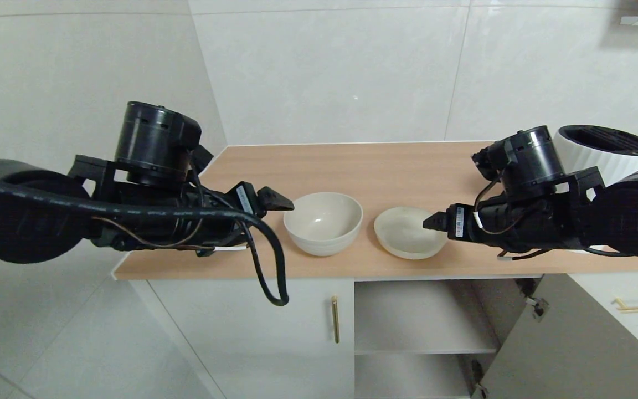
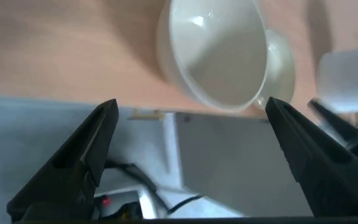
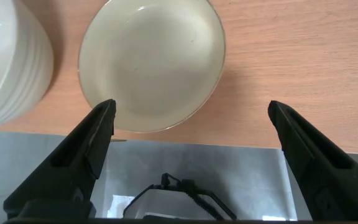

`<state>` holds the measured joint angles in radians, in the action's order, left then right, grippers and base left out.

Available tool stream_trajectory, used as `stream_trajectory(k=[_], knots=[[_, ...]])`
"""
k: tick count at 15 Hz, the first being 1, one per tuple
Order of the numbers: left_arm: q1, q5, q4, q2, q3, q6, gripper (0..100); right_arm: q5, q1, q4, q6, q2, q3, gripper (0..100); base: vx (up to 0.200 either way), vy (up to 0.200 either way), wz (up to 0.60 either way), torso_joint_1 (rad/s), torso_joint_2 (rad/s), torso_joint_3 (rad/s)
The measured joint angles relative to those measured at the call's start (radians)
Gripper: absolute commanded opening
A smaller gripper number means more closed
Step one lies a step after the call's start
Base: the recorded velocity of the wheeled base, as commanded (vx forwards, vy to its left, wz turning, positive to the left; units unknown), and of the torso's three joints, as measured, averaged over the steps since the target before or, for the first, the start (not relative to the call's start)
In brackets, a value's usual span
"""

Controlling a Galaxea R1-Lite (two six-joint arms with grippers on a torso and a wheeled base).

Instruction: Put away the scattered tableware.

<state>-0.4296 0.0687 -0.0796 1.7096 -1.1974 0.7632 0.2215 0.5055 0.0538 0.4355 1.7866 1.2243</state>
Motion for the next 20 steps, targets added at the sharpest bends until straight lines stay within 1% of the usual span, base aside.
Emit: stream_trajectory(k=[1,4,5,8,11,12,17,20], knots=[[-0.004,-0.002,0.017,0.019,-0.003,0.011,100,0.000,-0.002,0.000,0.000,0.001,0.000,100,0.000,0.000,0.00,0.000,0.00,0.000],[-0.007,-0.003,0.044,0.081,-0.006,0.017,100,0.000,-0.005,0.000,0.000,0.001,0.000,100,0.000,0.000,0.00,0.000,0.00,0.000],[-0.009,-0.013,0.074,0.110,-0.007,0.021,100,0.000,-0.006,-0.001,0.000,0.001,0.000,100,0.000,0.000,0.00,0.000,0.00,0.000],[-0.009,-0.037,0.128,0.166,-0.007,0.057,100,0.000,-0.006,-0.001,0.000,0.001,-0.002,100,0.000,0.000,0.00,0.000,0.00,0.000],[-0.008,-0.040,0.131,0.180,-0.007,0.060,100,0.000,-0.006,0.000,0.000,0.001,-0.002,100,0.000,0.000,0.00,0.000,0.00,0.000],[-0.007,-0.040,0.131,0.182,-0.006,0.060,0,0.000,-0.006,0.000,0.000,0.001,-0.002,100,0.000,0.000,0.00,0.000,0.00,0.000],[-0.008,-0.049,0.131,0.182,-0.005,0.059,0,0.004,-0.006,-0.001,0.000,0.001,-0.003,100,0.000,0.000,0.00,0.000,0.00,0.000],[-0.008,-0.048,0.131,0.174,-0.005,0.059,0,0.050,-0.006,-0.002,-0.001,0.004,-0.002,100,0.000,0.000,0.00,0.000,0.00,0.000]])
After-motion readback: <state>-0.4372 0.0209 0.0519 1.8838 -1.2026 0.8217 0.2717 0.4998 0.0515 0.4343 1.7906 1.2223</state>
